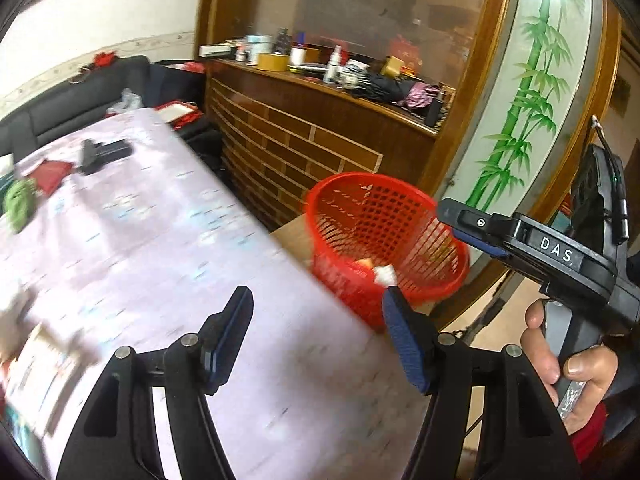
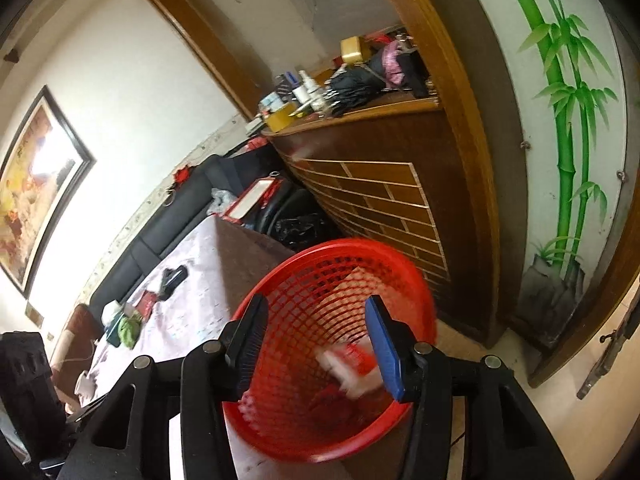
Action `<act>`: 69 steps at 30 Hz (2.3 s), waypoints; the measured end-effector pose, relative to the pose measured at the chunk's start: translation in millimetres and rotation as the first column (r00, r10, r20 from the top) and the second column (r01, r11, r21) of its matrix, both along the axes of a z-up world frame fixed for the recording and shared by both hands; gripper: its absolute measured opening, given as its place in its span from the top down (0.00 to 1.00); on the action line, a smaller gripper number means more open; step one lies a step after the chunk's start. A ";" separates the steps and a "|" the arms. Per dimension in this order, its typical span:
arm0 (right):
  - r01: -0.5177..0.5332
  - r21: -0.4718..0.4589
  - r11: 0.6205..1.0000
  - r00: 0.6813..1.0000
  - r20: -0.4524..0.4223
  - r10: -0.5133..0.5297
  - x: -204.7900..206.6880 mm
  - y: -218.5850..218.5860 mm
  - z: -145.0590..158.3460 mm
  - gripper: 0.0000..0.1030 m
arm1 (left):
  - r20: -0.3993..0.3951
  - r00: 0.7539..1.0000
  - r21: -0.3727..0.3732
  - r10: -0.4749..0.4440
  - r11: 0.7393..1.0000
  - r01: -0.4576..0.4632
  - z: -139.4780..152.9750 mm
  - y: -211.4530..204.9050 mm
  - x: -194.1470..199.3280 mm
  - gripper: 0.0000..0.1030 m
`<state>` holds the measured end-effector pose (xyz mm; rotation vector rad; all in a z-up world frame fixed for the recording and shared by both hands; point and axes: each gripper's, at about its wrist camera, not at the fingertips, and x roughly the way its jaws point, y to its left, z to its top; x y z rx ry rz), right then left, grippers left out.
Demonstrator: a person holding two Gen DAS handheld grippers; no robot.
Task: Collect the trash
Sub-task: 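Return to the table and grasp the red tube box with the left gripper, then grasp the white medicine box with the right gripper while the left holds the red box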
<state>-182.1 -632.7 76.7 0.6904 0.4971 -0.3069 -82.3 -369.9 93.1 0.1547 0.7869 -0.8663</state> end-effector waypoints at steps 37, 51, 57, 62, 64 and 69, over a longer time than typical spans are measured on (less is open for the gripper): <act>-0.608 -0.049 0.793 0.786 -0.175 0.592 87.2 302.9 -24.5 0.47 | -0.025 0.800 0.042 0.599 0.801 -0.598 -52.9 325.3 68.3 0.82; -0.662 -0.155 0.734 0.743 -0.265 0.614 184.4 340.4 -25.8 0.47 | -0.014 0.806 -0.061 0.592 0.804 -0.592 -30.6 366.2 16.4 0.85; -0.709 -0.158 0.688 0.696 -0.318 0.644 193.8 354.7 -44.7 0.81 | 0.005 0.805 -0.088 0.593 0.802 -0.590 -26.4 362.7 12.7 0.85; -0.679 -0.211 0.704 0.732 -0.281 0.621 164.3 357.4 -31.1 0.93 | 0.029 0.821 -0.094 0.570 0.819 -0.566 -23.5 347.5 13.1 0.85; -0.655 -0.213 0.725 0.753 -0.261 0.604 152.3 355.4 -24.5 0.94 | 0.035 0.833 -0.094 0.553 0.831 -0.548 -22.5 339.3 13.4 0.85; -0.557 -0.342 0.757 0.830 -0.257 0.494 122.9 358.7 -13.8 0.94 | 0.040 0.854 -0.078 0.519 0.853 -0.516 -23.9 320.9 14.1 0.85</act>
